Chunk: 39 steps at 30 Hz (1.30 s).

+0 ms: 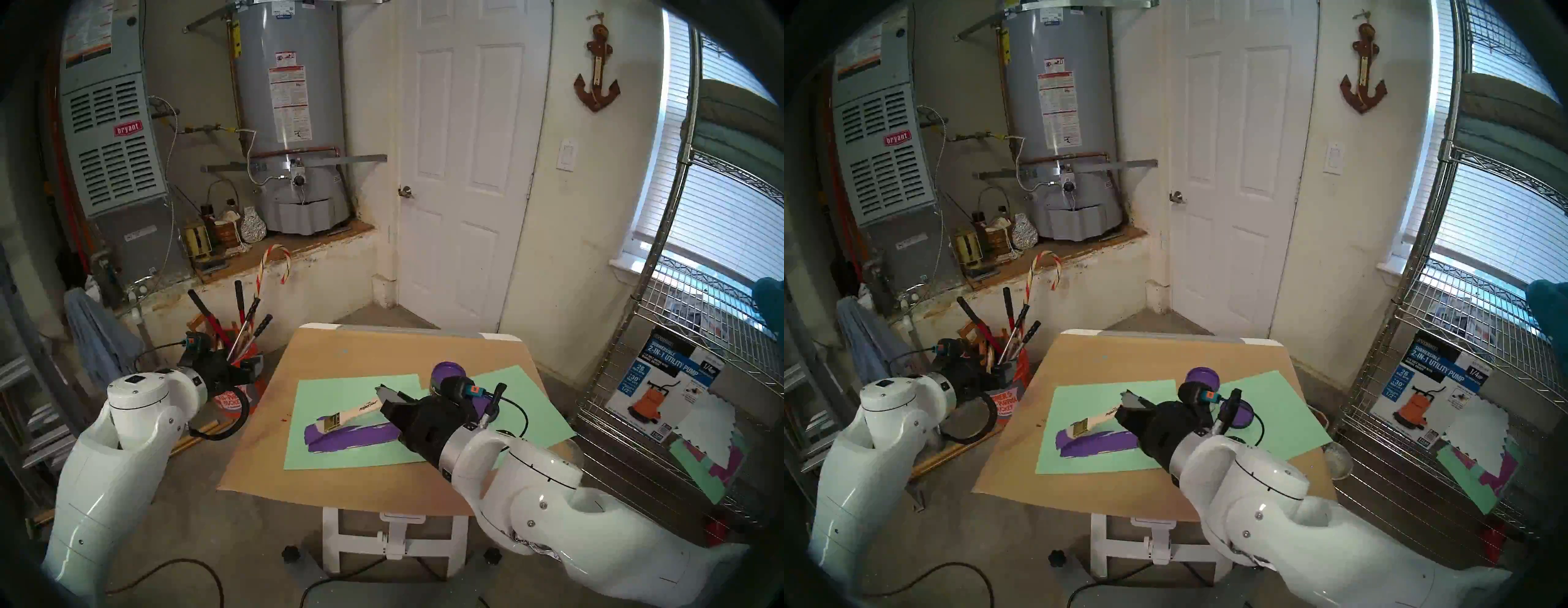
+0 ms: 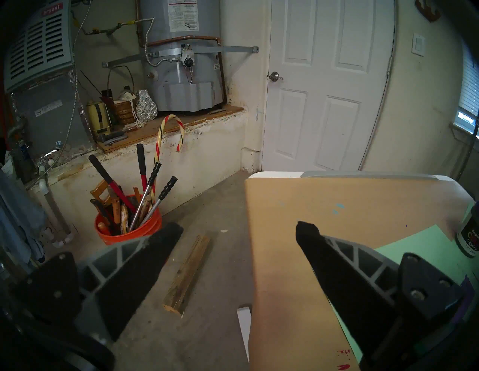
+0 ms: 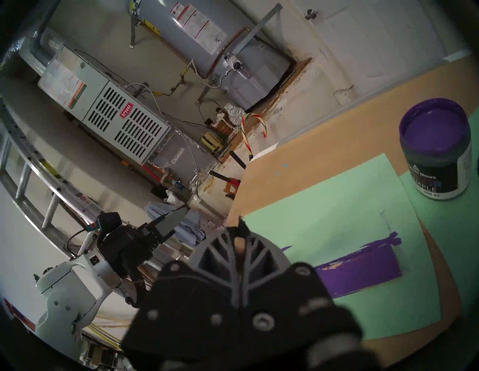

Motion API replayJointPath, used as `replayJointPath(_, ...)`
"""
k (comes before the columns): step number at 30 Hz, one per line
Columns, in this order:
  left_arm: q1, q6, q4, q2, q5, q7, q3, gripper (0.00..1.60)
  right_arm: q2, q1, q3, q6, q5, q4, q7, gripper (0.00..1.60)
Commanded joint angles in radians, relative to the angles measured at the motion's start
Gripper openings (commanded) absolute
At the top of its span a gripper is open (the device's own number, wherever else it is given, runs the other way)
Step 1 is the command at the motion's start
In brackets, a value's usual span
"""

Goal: Pick up brush, dip the brush into paint, and paint the wood

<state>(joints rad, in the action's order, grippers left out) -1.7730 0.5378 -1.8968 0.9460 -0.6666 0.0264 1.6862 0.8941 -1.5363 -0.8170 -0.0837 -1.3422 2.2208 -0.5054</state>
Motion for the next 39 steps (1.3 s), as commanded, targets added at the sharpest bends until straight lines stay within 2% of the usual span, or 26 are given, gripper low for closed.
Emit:
replayJointPath(1,0.005,-0.003,-0.017,-0.001,-0.002,0.002,0.011,1.60,-0.008,0.012,-0.012,-0.003,0.003,0.014,0.010,0.00)
replayJointPath(26,0.005,-0.002,-0.017,-0.001,-0.002,0.002,0.011,1.60,-0.019,-0.014,-0.004,-0.003,0.025,0.005,0.027,0.00)
replayJointPath(39,0.005,-0.003,-0.017,-0.001,-0.002,0.002,0.011,1.60,0.001,-0.005,0.016,-0.009,0.047,-0.003,0.010,0.00)
